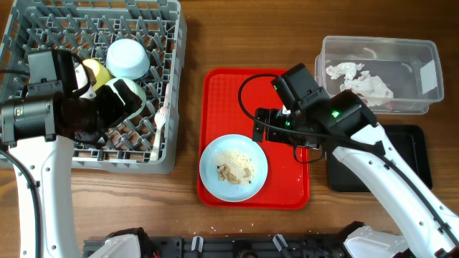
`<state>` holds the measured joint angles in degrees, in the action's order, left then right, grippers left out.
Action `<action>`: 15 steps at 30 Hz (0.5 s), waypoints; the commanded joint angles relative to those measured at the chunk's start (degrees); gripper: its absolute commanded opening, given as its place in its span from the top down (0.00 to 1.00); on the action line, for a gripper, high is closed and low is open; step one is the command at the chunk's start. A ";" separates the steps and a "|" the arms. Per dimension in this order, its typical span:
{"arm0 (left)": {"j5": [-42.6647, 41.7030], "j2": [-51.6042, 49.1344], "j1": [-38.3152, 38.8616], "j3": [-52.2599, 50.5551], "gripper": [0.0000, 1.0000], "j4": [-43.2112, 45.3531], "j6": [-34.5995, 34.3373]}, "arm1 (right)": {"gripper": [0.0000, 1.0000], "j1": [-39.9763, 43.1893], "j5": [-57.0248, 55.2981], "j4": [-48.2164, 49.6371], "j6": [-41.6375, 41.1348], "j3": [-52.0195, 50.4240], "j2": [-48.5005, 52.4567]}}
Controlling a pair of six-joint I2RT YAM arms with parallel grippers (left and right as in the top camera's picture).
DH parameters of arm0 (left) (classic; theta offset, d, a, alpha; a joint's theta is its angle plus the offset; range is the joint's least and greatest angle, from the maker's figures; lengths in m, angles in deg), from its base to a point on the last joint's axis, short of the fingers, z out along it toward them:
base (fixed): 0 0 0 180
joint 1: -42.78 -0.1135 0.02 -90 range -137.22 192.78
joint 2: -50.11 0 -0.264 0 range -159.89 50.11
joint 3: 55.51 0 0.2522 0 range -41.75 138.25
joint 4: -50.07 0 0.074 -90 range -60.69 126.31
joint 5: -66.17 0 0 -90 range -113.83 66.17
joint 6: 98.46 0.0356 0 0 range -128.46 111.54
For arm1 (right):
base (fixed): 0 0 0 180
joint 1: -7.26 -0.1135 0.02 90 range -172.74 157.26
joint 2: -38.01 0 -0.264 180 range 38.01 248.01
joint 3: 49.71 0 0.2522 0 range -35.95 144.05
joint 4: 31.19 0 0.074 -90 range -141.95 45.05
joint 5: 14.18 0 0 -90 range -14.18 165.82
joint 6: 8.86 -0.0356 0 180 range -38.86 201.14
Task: Sort waste into correct bins and load items into the dishwasher rack
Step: 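Move the right gripper back to the light-blue plate rim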
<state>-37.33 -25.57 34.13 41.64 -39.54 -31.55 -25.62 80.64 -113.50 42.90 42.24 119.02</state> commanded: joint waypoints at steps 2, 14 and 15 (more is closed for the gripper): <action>0.11 0.35 -0.26 -0.13 0.00 0.15 -0.52 | 0.00 -0.04 1.22 -0.74 0.79 -4.37 -0.24; 0.11 0.35 -0.26 -0.13 0.00 0.15 -0.52 | 0.34 -0.09 9.22 13.66 2.60 -23.63 -0.11; 0.11 0.35 -0.26 -0.13 0.00 0.15 -0.52 | 0.36 -0.09 9.18 15.93 1.97 -25.20 0.00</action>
<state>-37.35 -25.57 34.13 41.64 -39.57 -31.55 -25.64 86.95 -101.52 45.11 20.74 119.04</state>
